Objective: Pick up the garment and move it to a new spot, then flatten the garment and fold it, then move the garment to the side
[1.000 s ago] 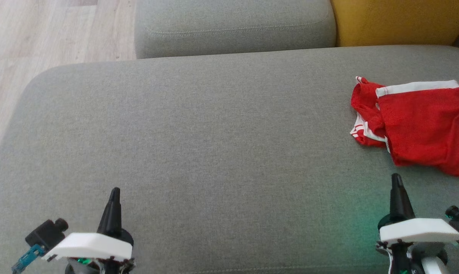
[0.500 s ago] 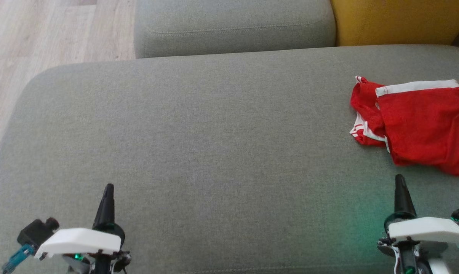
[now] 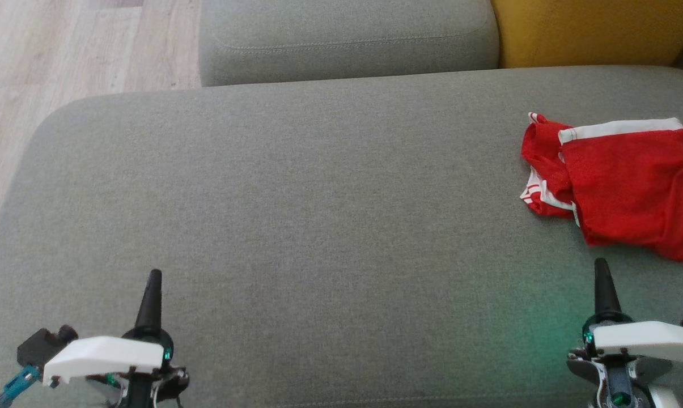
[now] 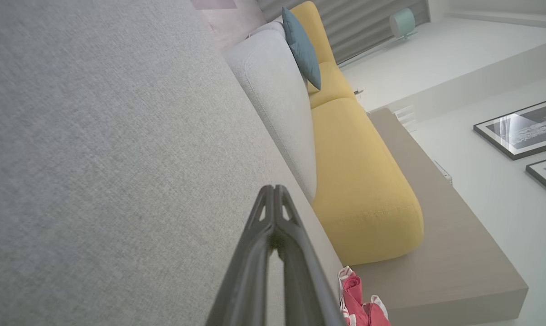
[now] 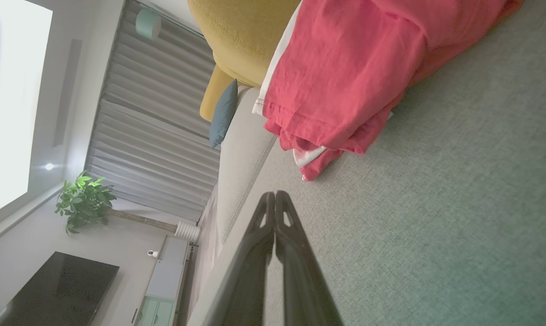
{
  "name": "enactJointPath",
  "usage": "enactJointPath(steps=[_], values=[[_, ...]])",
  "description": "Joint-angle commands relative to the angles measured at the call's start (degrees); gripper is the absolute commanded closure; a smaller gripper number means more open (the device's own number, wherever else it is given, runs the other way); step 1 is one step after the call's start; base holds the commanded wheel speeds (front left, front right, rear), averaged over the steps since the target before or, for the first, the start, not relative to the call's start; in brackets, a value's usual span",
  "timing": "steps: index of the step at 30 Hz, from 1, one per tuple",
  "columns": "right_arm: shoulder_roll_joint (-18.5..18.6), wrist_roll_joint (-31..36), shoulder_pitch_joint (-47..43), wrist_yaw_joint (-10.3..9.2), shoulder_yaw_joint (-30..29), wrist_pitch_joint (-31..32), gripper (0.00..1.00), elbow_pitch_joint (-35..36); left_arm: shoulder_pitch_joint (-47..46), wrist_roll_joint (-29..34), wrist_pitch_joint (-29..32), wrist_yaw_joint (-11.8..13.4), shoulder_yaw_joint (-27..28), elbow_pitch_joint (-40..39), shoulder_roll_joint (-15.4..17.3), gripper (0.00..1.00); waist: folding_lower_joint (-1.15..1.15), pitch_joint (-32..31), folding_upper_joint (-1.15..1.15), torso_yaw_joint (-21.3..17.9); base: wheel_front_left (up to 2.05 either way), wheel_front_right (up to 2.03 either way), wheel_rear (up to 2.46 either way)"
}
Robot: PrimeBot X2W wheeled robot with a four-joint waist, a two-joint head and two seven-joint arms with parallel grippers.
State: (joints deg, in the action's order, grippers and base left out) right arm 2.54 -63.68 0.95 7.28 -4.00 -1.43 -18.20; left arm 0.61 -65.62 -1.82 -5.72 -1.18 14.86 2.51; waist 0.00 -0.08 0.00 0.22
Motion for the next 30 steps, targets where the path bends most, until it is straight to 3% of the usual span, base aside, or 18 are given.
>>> enactJointPath(steps=[1, 30], values=[[0.4, -1.6, 3.68, 0.13, 0.53, 0.31, 1.0, 2.24, -3.65, -1.46, 0.47, -0.5, 1.7, -1.65, 0.64, 1.0, 0.0, 0.01, 0.0, 0.0, 0.0, 0.0, 0.0], [0.45, -19.06, 4.67, 0.18, -1.35, 5.16, 1.0, 3.5, -5.66, -17.94, 5.3, -1.32, 5.28, -1.11, 0.7, 1.0, 0.0, 0.17, 0.0, -0.14, 0.0, 0.0, 0.0]])
